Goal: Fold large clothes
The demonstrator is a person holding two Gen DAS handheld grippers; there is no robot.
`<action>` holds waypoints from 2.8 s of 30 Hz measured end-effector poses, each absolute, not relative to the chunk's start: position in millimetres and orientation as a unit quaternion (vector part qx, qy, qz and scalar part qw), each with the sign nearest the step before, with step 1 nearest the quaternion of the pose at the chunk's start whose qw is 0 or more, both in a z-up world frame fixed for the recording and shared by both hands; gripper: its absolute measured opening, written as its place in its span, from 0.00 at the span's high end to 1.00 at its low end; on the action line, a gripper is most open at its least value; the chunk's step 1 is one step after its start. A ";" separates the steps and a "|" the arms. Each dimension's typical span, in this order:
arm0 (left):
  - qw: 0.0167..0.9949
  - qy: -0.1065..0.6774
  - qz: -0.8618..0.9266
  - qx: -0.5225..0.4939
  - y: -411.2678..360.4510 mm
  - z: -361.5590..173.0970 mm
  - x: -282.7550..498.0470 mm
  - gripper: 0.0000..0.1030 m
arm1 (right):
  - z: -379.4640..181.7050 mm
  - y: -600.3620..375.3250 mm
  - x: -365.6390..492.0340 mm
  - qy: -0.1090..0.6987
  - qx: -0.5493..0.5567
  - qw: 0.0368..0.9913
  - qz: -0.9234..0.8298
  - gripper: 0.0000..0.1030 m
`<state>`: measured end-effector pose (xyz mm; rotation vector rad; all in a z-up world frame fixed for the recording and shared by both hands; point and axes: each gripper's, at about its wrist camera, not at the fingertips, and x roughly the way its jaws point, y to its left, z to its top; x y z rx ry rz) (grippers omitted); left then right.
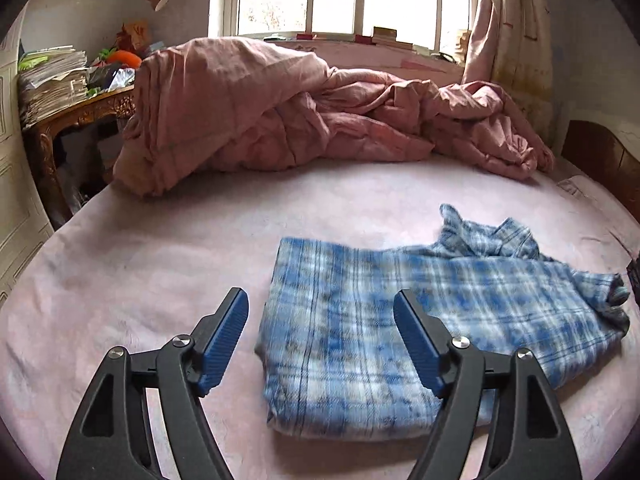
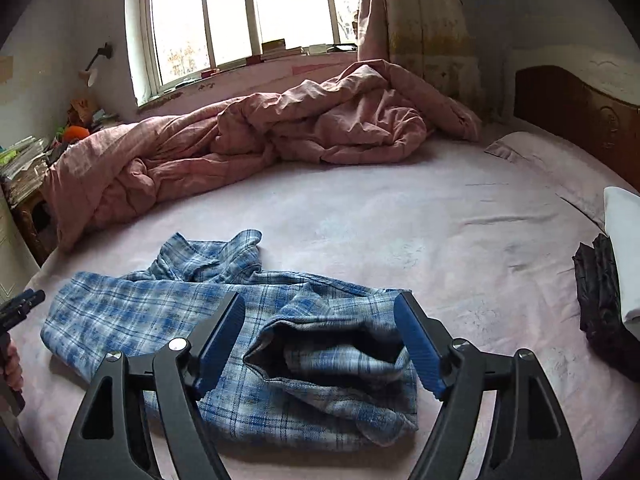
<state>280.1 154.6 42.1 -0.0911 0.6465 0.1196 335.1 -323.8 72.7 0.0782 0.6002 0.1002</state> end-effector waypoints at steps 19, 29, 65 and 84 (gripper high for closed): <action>0.925 0.366 0.105 0.005 157.2 -0.1 296.9 0.28 | 8.7 -336.6 371.5 0.359 -0.122 0.916 -0.131 0.23; 0.924 0.370 0.093 -0.028 158.9 6.0 288.6 0.28 | 10.1 -432.2 363.8 0.408 0.115 0.901 -0.091 0.23; 0.962 0.248 0.097 -0.058 159.1 27.9 231.3 0.29 | 34.1 -374.0 294.2 0.325 0.113 0.938 0.042 1.00; 0.931 0.364 0.014 0.032 99.5 -23.6 265.5 0.38 | -30.0 -367.0 322.7 0.439 0.120 0.890 0.007 0.99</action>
